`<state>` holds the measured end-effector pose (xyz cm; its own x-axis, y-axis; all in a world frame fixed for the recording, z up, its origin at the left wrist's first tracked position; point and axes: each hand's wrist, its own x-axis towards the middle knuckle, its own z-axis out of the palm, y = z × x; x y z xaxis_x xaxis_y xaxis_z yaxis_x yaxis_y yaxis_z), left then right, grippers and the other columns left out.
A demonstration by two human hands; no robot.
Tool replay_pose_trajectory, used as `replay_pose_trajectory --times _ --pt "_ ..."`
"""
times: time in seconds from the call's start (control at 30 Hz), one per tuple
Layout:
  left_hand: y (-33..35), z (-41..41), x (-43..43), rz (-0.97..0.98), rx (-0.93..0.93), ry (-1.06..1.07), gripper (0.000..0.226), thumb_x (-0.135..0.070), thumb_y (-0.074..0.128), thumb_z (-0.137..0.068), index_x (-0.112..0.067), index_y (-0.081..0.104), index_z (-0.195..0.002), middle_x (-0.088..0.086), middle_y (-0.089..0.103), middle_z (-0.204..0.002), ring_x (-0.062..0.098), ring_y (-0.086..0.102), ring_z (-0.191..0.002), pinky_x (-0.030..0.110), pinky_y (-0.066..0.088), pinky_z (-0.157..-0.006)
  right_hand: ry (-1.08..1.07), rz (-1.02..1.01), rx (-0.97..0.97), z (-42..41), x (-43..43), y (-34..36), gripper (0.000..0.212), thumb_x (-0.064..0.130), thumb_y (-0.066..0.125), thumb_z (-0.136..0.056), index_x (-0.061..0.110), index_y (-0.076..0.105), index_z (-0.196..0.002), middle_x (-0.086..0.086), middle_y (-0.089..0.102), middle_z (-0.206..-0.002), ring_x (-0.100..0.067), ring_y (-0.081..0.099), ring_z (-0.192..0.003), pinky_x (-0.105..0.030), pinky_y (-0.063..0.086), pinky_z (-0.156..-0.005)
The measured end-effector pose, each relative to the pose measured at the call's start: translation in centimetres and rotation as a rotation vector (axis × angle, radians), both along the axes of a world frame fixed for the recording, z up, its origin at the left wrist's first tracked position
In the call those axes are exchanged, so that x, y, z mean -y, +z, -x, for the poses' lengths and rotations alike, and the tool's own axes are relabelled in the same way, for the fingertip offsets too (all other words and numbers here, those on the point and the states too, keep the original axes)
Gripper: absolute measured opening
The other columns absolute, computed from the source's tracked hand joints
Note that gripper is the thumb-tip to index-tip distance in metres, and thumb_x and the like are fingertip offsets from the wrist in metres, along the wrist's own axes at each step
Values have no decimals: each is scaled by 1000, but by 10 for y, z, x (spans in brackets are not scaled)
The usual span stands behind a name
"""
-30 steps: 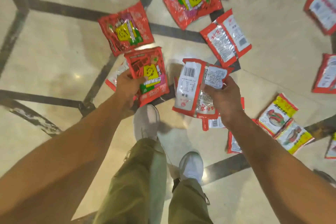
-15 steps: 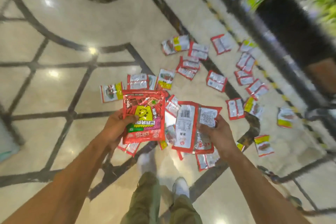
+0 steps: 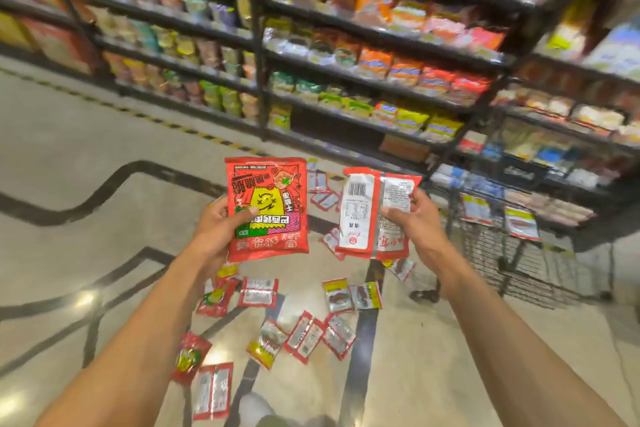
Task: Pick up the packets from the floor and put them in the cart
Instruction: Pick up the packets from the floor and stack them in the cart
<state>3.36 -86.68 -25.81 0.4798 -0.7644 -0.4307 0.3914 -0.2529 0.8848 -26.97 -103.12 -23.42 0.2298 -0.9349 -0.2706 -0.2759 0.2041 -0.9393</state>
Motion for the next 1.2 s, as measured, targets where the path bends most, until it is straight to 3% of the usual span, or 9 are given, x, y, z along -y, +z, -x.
replay_pose_trajectory --times 0.17,0.3,0.47,0.6,0.73,0.97,1.2 --pt "50 137 46 40 31 -144 21 -1 72 -92 -15 70 -108 13 81 -99 29 77 -78 44 66 -67 -195 67 71 159 3 38 46 0 86 -81 20 65 -117 -5 80 -111 -26 77 -101 -47 61 -90" --pt "67 269 76 48 64 -256 30 -8 76 -90 -8 68 -119 20 78 -111 42 75 -97 58 60 -91 -324 102 87 302 -4 55 44 -1 85 -81 25 64 -109 -5 80 -108 -23 78 -95 -49 63 -87" --pt "87 425 107 81 78 -367 32 -7 76 -90 -5 66 -120 23 78 -108 45 75 -96 56 62 -86 -469 129 109 456 -15 79 41 3 85 -83 29 64 -107 -2 79 -108 -22 78 -93 -47 65 -84" --pt "104 514 133 107 60 -415 32 -2 74 -90 -5 66 -120 27 76 -110 49 72 -102 57 62 -86 -562 137 148 547 -11 93 44 3 85 -83 17 63 -119 -4 79 -108 -14 79 -79 -32 64 -63" --pt "120 571 164 108 58 -462 29 -2 72 -92 -8 67 -120 23 77 -109 48 73 -104 57 60 -90 -610 158 157 604 2 101 43 7 82 -87 19 61 -122 2 77 -103 -13 79 -77 -27 62 -58" --pt "108 616 242 110 88 -508 28 -5 72 -93 -13 67 -120 17 79 -108 39 77 -93 50 63 -78 -627 141 158 658 65 85 31 12 76 -94 20 62 -121 -5 79 -110 -23 80 -86 -47 66 -79" --pt "64 634 350 51 92 -486 26 -8 72 -95 -13 68 -121 15 79 -109 39 77 -95 56 61 -88 -583 91 128 675 185 58 32 12 73 -97 22 61 -124 -5 79 -112 -25 80 -87 -53 65 -82"
